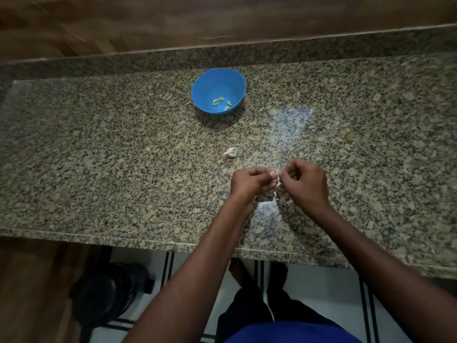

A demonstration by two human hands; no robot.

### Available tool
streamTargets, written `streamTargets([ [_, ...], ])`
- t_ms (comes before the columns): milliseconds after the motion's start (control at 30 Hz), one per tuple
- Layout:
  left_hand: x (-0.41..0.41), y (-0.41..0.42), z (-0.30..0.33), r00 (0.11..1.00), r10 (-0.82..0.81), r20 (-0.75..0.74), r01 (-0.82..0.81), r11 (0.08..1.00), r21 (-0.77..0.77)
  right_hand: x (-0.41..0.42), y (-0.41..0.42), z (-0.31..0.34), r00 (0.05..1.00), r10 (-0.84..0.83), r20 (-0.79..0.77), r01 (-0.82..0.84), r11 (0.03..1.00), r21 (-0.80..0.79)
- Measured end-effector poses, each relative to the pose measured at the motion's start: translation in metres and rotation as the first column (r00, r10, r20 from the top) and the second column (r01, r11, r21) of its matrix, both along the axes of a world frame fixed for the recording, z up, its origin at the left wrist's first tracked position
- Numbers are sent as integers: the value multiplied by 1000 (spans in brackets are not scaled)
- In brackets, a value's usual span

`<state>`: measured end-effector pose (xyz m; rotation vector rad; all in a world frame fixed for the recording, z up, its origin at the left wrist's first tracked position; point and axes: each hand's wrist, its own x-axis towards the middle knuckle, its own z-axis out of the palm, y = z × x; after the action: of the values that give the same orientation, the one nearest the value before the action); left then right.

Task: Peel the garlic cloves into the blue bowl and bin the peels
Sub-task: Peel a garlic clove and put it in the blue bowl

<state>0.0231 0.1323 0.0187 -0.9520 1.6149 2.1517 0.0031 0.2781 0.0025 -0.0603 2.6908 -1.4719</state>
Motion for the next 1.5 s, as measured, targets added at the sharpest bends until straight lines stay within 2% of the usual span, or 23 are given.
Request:
streamTargets([
  [67, 3, -1, -4, 988, -69, -139, 52, 991, -126, -10, 4, 2, 957, -26, 288, 101, 963, -250],
  [167, 5, 0, -6, 957, -144, -254, 63, 951, -303, -23, 6, 7, 838, 40, 544, 189, 914, -359],
  [233, 6, 1, -5, 945, -152, -291, 45, 938, -345, -30, 5, 9, 738, 90, 669, 249, 886, -393],
  [300, 5, 3, -5, 935, -166, -314, 36, 924, -381, -35, 5, 9, 594, 187, 782, 330, 830, -450],
  [367, 3, 3, -5, 933, -167, -320, 31, 920, -390, -38, 7, 10, 464, 315, 828, 398, 761, -512],
  [433, 2, 3, -7, 935, -144, -323, 20, 933, -358, -39, 9, 12, 428, 377, 821, 399, 737, -546],
  [500, 3, 4, -10, 941, -122, -315, 17, 948, -318, -37, 9, 16, 485, 330, 810, 294, 810, -507],
  [567, 3, 6, -12, 955, -91, -284, 9, 960, -278, -33, 8, 20, 635, 229, 738, 146, 902, -406],
  [600, 3, 6, -13, 960, -73, -270, 3, 967, -253, -32, 9, 21, 705, 194, 682, 99, 925, -366],
  [667, 3, 4, -14, 964, -59, -260, 1, 976, -217, -32, 12, 21, 781, 170, 602, 64, 936, -347],
  [833, 0, 3, -14, 953, -92, -289, 28, 975, -219, -30, 15, 28, 801, 209, 561, 62, 903, -425],
  [933, -2, 2, -12, 953, -103, -285, 39, 974, -221, -29, 15, 27, 840, 199, 505, 34, 909, -415],
  [1000, -4, 2, -10, 958, -120, -260, 60, 972, -227, -29, 12, 22, 873, 170, 458, -7, 942, -335],
  [1100, -6, 0, -7, 954, -177, -240, 106, 953, -283, -29, 8, 11, 910, 135, 391, -91, 988, -129],
  [1167, -8, -1, -5, 947, -215, -241, 130, 937, -324, -27, 8, 8, 930, 162, 329, -172, 985, 4],
  [1233, -9, -3, -3, 940, -234, -247, 145, 932, -332, -24, 9, 8, 935, 216, 281, -243, 968, 64],
  [1333, -9, -4, -3, 939, -234, -254, 157, 944, -289, -21, 9, 9, 905, 267, 331, -267, 962, -46],
  [1433, -8, -5, -7, 923, -270, -273, 183, 934, -306, -21, 11, 12, 792, 287, 539, -98, 931, -352],
  [1500, -7, -5, -7, 898, -332, -289, 194, 888, -417, -22, 13, 11, 697, 321, 641, 32, 880, -475],
])
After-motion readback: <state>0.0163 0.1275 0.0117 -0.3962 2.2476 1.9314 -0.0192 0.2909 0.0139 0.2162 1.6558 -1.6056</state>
